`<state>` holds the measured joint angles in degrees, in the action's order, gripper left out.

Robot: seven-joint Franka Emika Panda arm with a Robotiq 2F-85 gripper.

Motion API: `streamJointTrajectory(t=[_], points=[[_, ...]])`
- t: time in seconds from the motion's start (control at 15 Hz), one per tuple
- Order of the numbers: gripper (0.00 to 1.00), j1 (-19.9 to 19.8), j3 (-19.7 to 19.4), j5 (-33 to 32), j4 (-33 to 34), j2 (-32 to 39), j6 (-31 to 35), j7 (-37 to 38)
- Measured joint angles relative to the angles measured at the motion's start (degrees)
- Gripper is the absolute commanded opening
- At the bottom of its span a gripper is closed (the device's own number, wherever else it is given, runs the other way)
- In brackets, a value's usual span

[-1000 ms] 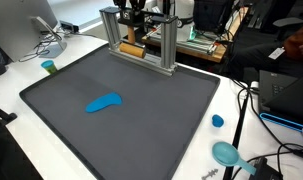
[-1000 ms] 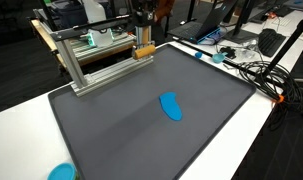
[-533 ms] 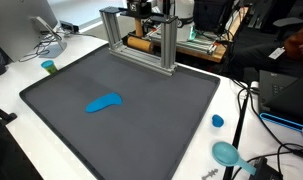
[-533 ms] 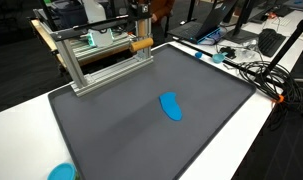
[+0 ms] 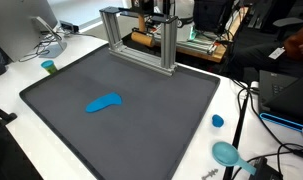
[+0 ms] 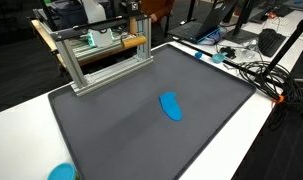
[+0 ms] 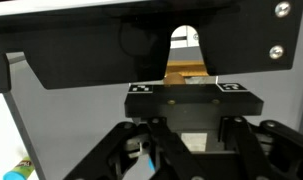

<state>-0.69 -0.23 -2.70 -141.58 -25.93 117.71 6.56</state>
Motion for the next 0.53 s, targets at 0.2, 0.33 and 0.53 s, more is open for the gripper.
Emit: streamJointTrajectory(t=[0.2,0.33,0.53], points=[[0.21,-0.1,0.0,0.0,-1.2,-1.5,-1.9,0.2],[0.21,-0.1,0.0,0.2,-1.5,-1.8,-3.1,0.3],[0.21,-0.1,0.1,0.8,-2.1,-2.1,-4.4,0.3]])
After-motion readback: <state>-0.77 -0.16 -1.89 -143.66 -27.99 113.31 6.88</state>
